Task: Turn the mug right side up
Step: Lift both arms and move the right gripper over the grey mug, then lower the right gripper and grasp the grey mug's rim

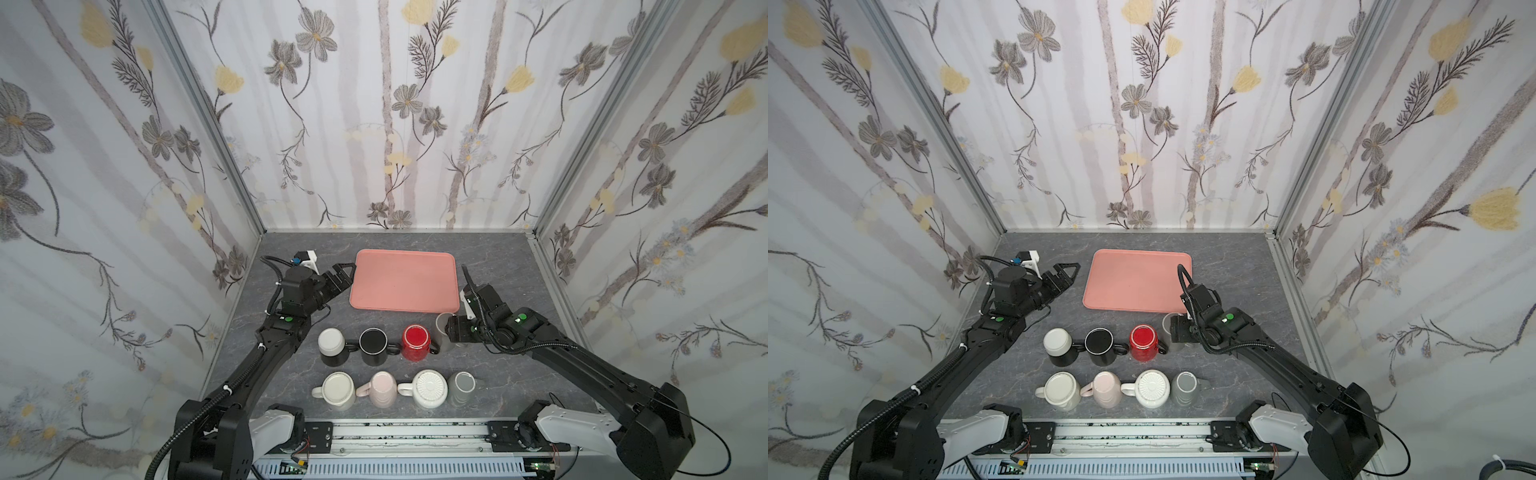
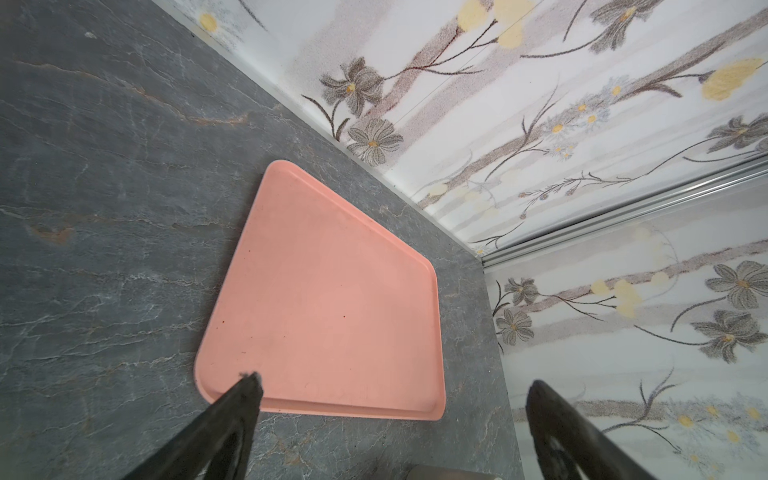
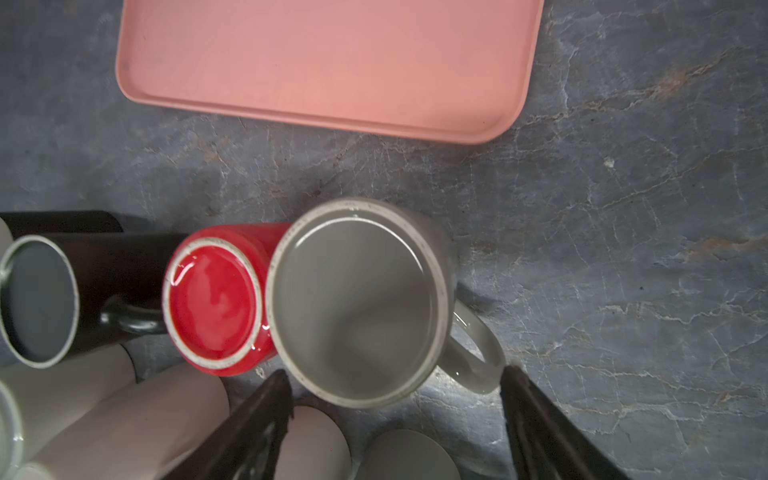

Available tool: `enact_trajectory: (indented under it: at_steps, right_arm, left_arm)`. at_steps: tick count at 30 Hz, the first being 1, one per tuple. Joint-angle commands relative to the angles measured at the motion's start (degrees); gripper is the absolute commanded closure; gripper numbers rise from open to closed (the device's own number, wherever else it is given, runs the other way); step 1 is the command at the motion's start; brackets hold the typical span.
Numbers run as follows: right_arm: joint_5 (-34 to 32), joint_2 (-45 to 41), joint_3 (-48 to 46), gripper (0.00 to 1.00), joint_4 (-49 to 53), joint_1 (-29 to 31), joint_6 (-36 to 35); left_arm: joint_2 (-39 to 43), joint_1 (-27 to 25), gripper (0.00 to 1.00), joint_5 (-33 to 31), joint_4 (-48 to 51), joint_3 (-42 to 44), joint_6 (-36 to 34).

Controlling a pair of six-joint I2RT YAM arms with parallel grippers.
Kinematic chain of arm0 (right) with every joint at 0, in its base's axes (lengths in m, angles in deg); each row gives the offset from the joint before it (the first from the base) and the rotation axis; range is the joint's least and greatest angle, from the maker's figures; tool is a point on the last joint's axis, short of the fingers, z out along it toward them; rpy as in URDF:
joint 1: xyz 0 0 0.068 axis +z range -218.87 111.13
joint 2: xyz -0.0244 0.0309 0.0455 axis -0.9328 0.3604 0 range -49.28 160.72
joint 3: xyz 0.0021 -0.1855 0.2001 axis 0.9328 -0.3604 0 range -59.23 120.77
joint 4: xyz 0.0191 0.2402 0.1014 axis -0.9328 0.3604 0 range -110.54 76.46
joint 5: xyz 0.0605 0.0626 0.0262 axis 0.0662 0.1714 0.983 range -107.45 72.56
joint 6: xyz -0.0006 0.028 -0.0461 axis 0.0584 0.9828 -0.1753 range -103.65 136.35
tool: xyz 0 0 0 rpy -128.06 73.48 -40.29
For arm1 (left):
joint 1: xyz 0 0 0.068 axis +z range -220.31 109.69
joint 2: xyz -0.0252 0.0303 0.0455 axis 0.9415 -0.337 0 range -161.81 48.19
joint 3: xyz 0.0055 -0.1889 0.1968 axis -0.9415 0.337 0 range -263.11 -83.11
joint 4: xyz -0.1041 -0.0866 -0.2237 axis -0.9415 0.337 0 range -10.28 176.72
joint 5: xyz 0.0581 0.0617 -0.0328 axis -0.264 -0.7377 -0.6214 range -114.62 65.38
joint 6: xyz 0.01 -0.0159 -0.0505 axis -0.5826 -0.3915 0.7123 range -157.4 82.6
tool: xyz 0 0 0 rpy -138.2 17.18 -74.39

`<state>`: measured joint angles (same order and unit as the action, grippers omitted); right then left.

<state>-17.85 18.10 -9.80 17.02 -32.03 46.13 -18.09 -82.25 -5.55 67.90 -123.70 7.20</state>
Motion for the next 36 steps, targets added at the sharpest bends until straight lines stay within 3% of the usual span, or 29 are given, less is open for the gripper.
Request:
enact_trajectory:
  at_steps: [1, 4, 15, 25, 33, 36]
  right_arm:
    - [-2.6, -0.2, -0.8, 0.11, 1.7, 2.0, -1.0]
    - [-5.4, 0.5, -1.1, 0.09, 0.9, 2.6, -1.0]
    - [-10.0, 7.2, 1.1, 0.26, -7.2, 2.5, -1.2]
    - [-8.6, 8.1, 1.3, 0.25, -9.0, 2.2, -4.5]
    - [-4.2, 6.5, -2.1, 0.43, -10.2, 2.8, -5.9]
    - [-7.2, 6.0, -2.2, 0.47, -9.1, 3.1, -6.4]
  left_arm:
    - [-0.8, 0.0, 0.0, 1.5, -2.9, -0.3, 0.6]
    - [-1.3, 0.0, 0.0, 1.9, -3.4, -0.3, 1.1]
    - [0.2, 0.0, 0.0, 1.6, -0.5, -1.1, -0.1]
    - [0.4, 0.0, 0.0, 1.8, 0.5, -1.5, -0.5]
    - [-0.7, 0.0, 0.0, 2.3, -0.5, -1.4, 0.0]
    - [-0.5, -0.1, 0.0, 2.3, -0.5, -1.1, 0.1]
